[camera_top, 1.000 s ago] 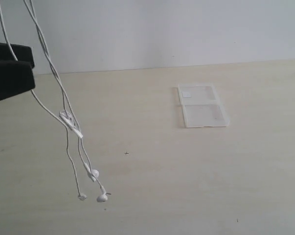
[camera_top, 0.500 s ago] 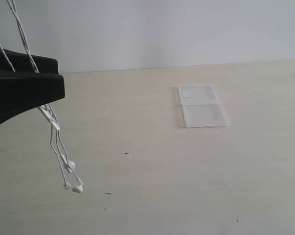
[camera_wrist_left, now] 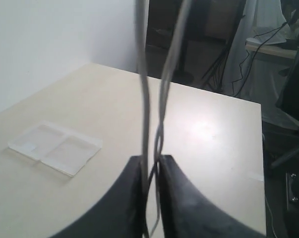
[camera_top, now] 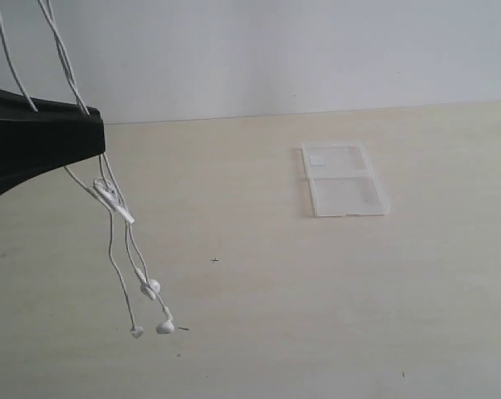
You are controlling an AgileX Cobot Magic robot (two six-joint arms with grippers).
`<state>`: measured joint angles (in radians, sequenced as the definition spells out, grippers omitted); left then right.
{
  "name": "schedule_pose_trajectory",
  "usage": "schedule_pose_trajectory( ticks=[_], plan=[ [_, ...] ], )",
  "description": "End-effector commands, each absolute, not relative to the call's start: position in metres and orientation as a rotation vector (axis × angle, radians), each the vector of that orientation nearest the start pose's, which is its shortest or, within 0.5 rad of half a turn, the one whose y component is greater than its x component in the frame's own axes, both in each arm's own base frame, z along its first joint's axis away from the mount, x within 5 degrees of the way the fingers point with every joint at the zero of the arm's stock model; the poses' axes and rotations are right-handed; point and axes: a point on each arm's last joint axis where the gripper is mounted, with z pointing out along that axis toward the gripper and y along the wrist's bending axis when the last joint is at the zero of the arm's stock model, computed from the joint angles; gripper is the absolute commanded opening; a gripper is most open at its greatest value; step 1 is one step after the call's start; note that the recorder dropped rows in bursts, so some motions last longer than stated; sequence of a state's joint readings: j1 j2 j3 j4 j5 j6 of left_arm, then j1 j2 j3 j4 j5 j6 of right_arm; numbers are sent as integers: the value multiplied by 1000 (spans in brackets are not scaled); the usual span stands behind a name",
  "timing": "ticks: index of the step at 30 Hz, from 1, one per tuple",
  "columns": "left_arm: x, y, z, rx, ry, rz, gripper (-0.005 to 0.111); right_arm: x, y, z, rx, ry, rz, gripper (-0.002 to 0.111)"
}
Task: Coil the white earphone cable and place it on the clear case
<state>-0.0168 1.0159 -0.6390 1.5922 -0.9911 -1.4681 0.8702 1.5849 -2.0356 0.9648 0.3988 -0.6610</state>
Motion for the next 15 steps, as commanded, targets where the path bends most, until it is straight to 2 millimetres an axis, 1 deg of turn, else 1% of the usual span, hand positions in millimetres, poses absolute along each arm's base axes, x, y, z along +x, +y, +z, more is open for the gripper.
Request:
schedule_pose_trajectory(
  ticks=[1, 5, 7, 9, 10, 11, 14, 15],
  plan=[
    [179, -80, 317, 755, 1640, -858, 13, 190, 266, 582, -670, 1174, 1157, 0],
    [179, -80, 318, 753, 1634, -870, 31, 191, 266, 582, -668, 1175, 1156, 0],
    [179, -80, 318, 753, 1634, -870, 34, 190, 266, 582, -667, 1175, 1158, 0],
    [179, -80, 318, 753, 1634, -870, 31, 190, 266, 582, -667, 1175, 1158, 0],
    [179, -80, 318, 753, 1634, -870, 26, 190, 266, 582, -667, 1175, 1158, 0],
    [179, -80, 318, 756, 1635, -868, 22, 190, 266, 582, -667, 1175, 1158, 0],
    [179, -80, 317, 767, 1643, -857, 1, 190, 266, 582, -667, 1175, 1158, 0],
    [179, -79, 316, 768, 1650, -845, 0, 190, 266, 582, -669, 1174, 1159, 0]
  ],
)
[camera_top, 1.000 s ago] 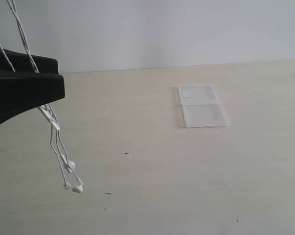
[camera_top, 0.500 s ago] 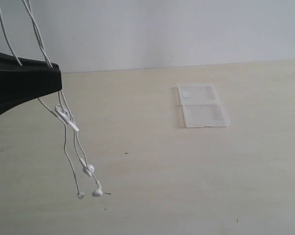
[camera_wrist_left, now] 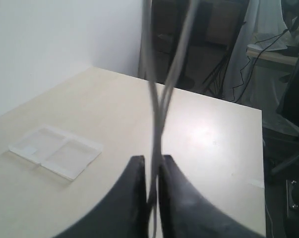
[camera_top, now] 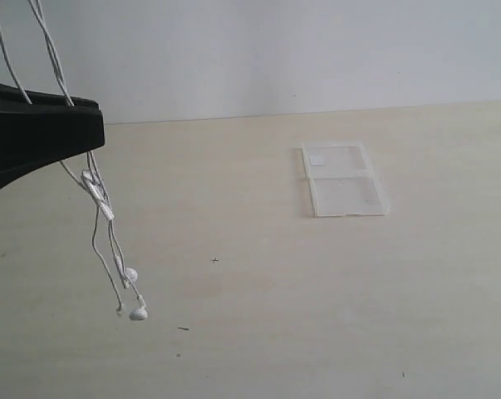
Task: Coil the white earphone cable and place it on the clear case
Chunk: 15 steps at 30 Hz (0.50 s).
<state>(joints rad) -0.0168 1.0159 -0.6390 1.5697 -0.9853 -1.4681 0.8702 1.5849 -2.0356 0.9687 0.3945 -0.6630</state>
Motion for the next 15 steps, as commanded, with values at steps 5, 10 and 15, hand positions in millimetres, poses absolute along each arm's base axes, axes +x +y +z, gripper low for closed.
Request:
schedule_pose_trajectory(
  ticks=[5, 10, 15],
  plan=[
    [178, -79, 313, 783, 1683, -824, 0, 184, 259, 588, -672, 1154, 1143, 0],
    [176, -78, 315, 788, 1681, -799, 0, 178, 246, 594, -684, 1170, 1051, 0],
    [171, -76, 320, 777, 1667, -760, 0, 177, 231, 592, -682, 1279, 899, 0]
  ],
)
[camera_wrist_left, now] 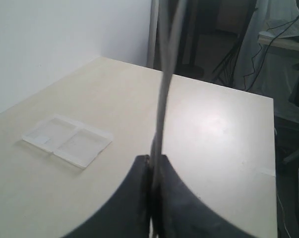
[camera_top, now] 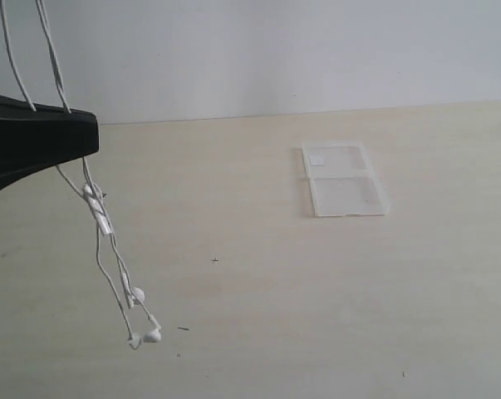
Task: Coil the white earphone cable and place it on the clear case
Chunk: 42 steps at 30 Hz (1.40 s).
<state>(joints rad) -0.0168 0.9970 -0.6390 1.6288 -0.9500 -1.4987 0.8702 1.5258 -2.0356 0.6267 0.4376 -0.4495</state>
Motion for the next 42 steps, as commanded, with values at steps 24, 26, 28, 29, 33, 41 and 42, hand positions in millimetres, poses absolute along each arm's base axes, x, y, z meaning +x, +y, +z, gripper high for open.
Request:
schedule_pose_trajectory(
  ticks=[24, 26, 28, 29, 33, 41, 42],
  plan=[
    [163, -73, 331, 721, 1642, -724, 0, 174, 194, 545, -769, 1691, 501, 0],
    [164, -73, 333, 720, 1638, -724, 0, 174, 191, 535, -771, 1720, 474, 0],
    [164, -73, 336, 716, 1635, -725, 0, 176, 189, 522, -768, 1756, 440, 0],
    [164, -73, 338, 716, 1633, -724, 0, 176, 188, 518, -766, 1757, 425, 0],
    [165, -73, 345, 726, 1620, -711, 0, 175, 185, 497, -764, 1803, 409, 0],
    [166, -71, 350, 734, 1653, -670, 0, 174, 180, 430, -787, 1977, 343, 0],
    [166, -71, 350, 730, 1655, -673, 0, 175, 182, 415, -806, 2002, 331, 0]
  ],
)
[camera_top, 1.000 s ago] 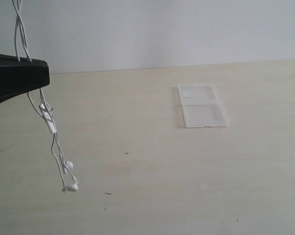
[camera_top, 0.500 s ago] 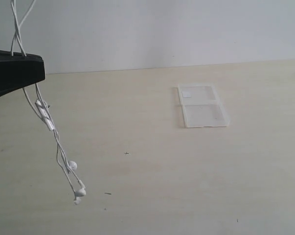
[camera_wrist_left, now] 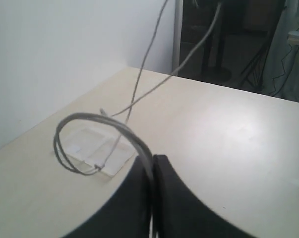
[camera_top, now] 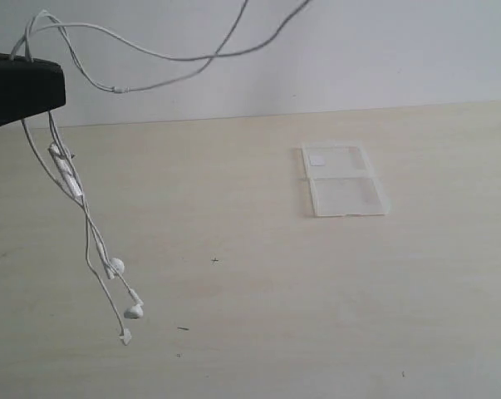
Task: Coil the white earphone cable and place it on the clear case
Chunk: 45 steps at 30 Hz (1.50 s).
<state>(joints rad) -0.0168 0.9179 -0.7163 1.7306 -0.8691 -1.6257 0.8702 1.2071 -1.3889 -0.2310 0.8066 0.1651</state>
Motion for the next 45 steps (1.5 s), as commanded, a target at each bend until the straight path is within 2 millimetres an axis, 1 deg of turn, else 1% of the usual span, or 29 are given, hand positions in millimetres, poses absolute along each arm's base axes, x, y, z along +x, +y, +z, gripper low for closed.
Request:
schedule_pose_trajectory(
  ticks=[1, 2, 5, 6, 8, 9, 10, 13, 15, 16, 20, 23, 26, 28, 31, 35, 37, 40, 43, 45],
  plan=[
    [167, -71, 350, 728, 1656, -672, 0, 176, 183, 410, -813, 2009, 327, 0],
    [167, -71, 350, 729, 1656, -667, 0, 176, 184, 399, -822, 2029, 337, 0],
    [167, -71, 355, 733, 1646, -655, 0, 174, 187, 379, -833, 2082, 363, 0],
    [167, -71, 359, 734, 1635, -651, 0, 173, 188, 369, -834, 2110, 381, 0],
    [168, -71, 367, 719, 1624, -658, 0, 169, 190, 356, -840, 2155, 432, 1],
    [168, -71, 370, 720, 1615, -655, 0, 167, 191, 352, -874, 2163, 451, 6],
    [168, -70, 372, 719, 1610, -651, 0, 164, 193, 349, -901, 2173, 482, 14],
    [168, -70, 374, 708, 1610, -650, 0, 161, 195, 344, -909, 2200, 531, 37],
    [168, -70, 374, 704, 1612, -653, 0, 160, 195, 343, -911, 2215, 533, 47],
    [168, -70, 374, 703, 1612, -651, 0, 160, 195, 342, -928, 2218, 523, 49],
    [169, -70, 374, 699, 1612, -647, 0, 159, 196, 334, -1017, 2257, 488, 49],
    [170, -69, 374, 689, 1614, -637, 0, 158, 199, 326, -1071, 2304, 495, 50],
    [170, -69, 374, 687, 1614, -635, 0, 158, 205, 321, -1129, 2306, 530, 57],
    [170, -69, 374, 687, 1614, -635, 0, 158, 211, 319, -1151, 2282, 579, 60],
    [170, -69, 374, 687, 1614, -635, 0, 160, 220, 324, -1184, 2160, 646, 61],
    [170, -68, 374, 682, 1614, -629, 0, 167, 228, 335, -1150, 1967, 675, 61],
    [170, -68, 374, 682, 1614, -629, 0, 172, 231, 338, -1104, 1916, 677, 61],
    [171, -67, 375, 664, 1612, -608, 0, 178, 235, 339, -1026, 1903, 702, 61],
    [170, -65, 377, 644, 1606, -583, 0, 181, 241, 333, -967, 1944, 763, 61],
    [171, -64, 378, 629, 1604, -566, 0, 183, 247, 327, -980, 1950, 771, 61]
  ],
)
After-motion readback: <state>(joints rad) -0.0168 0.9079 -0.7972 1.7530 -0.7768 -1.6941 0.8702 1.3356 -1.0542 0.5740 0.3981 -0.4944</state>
